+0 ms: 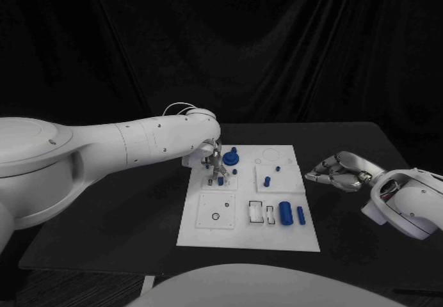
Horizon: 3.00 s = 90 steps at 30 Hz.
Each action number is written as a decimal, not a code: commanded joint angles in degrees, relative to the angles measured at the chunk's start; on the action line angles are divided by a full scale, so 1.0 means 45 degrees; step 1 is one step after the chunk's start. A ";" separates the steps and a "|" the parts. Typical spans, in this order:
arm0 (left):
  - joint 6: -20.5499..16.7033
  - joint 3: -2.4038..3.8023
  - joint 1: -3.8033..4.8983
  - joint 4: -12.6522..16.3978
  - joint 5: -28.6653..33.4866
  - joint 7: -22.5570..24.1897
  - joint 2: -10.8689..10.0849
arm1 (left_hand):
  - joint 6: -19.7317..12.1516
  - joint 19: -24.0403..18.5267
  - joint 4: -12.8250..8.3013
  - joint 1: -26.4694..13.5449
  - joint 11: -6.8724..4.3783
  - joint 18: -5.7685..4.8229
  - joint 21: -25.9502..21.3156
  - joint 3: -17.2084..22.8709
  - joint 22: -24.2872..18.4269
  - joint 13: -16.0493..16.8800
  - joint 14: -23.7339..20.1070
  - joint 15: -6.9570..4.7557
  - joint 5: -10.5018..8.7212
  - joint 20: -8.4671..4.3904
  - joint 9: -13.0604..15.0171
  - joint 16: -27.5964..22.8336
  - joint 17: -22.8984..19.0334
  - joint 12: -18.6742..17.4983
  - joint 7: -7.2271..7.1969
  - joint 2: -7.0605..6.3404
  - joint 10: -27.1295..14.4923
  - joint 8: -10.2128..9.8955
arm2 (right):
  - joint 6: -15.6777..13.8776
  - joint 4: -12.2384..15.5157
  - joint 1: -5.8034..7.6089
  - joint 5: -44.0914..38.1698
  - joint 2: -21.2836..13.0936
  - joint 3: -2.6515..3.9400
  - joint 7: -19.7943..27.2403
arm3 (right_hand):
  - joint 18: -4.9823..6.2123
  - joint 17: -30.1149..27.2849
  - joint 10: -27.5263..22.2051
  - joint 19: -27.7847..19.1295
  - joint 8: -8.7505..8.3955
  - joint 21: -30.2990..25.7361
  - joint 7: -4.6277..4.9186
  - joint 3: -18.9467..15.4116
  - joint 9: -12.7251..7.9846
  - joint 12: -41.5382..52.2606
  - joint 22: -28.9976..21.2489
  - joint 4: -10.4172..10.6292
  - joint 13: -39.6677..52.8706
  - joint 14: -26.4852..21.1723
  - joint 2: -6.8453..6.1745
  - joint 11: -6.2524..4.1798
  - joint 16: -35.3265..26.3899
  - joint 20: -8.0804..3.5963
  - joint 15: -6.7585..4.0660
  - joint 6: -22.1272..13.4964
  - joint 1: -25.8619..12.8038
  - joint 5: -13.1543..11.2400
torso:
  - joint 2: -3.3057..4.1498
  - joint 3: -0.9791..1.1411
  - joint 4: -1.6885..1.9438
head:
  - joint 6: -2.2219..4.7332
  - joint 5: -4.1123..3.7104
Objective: Assemble the parts on the task board
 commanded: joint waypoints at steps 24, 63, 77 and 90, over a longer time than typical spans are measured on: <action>-0.0031 0.0012 -0.0348 -0.0513 -0.0056 0.0428 0.0367 | 0.0529 0.0629 -0.0527 0.0866 -0.0050 0.0072 -0.0064 0.0911 0.2657 0.3316 0.1323 0.0023 0.1253 0.0006 -0.0738 0.0034 0.3355 -0.0086 -0.0103 -0.0107 0.1371 -0.0474 | 0.0044 0.0030 -0.0030 -0.0014 -0.0010 0.0008 -0.0181 | 0.0263 0.3355 0.1329 -0.0082 0.0083 -0.0087 -0.0034 -0.0048 -0.0024 0.0044 0.1931 -0.0061 0.3352 0.1369 0.0087 0.0024 0.0038 -0.0010 0.0047 -0.0065 0.0276 0.0171 | 0.0002 0.0005 -0.0002 | 0.0002 0.0013; -0.3416 0.0009 -0.0409 0.1595 -0.0055 0.0626 -0.1207 | 0.1050 0.0700 -0.1432 0.1529 -0.0364 0.0055 -0.0038 0.2843 0.2734 0.3316 0.1323 -0.0253 0.1619 -0.0254 -0.0361 0.0034 0.3355 -0.0086 -0.0444 -0.0963 0.1371 0.0008 | -0.0043 -0.0010 -0.0032 -0.0014 -0.0048 0.0008 -0.0351 | 0.0347 0.3108 0.1329 -0.0278 0.0097 -0.0501 -0.0037 -0.0066 -0.0032 0.0044 0.1810 -0.0096 0.3352 0.1255 0.0096 0.0021 -0.0160 -0.0017 0.0040 -0.0055 0.0493 0.0405 | -0.0019 0.0006 -0.0003 | 0.0002 0.0000; -0.7504 0.0002 -0.0411 0.4392 -0.2297 0.1803 -0.3023 | 0.0904 0.0687 -0.1279 0.1362 -0.0324 0.0061 -0.0087 0.3304 0.2730 0.3316 0.1323 -0.0224 0.1446 -0.0240 -0.0245 0.0034 0.3355 -0.0086 -0.0407 -0.1247 0.1371 0.0090 | -0.0283 0.0027 -0.0153 -0.0014 -0.0135 0.0007 -0.0257 | 0.0373 0.3037 0.1329 -0.0344 0.0091 -0.0636 -0.0032 -0.0085 -0.0039 0.0044 0.1769 -0.0099 0.3352 0.1221 0.0081 0.0024 -0.0219 -0.0018 0.0041 -0.0069 0.0543 0.0441 | -0.0019 0.0009 -0.0005 | 0.0002 -0.0064; -1.0913 -0.0005 -0.1465 0.5635 -0.4373 0.2866 -0.3997 | 0.0853 0.0692 -0.1169 0.1598 -0.0340 0.0062 -0.0095 0.3831 0.2743 0.3316 0.1323 -0.0235 0.1081 -0.0244 -0.0146 0.0034 0.3355 -0.0086 -0.0422 -0.1426 0.1371 0.0192 | -0.0863 0.0271 -0.0241 -0.0014 -0.0374 0.0006 0.0072 | 0.0382 0.3022 0.1329 -0.0374 0.0093 -0.0718 -0.0027 -0.0121 -0.0048 0.0044 0.1749 -0.0090 0.3352 0.1214 0.0059 0.0028 -0.0232 -0.0015 0.0044 -0.0074 0.0621 0.0589 | -0.0009 0.0013 -0.0007 | 0.0002 -0.0081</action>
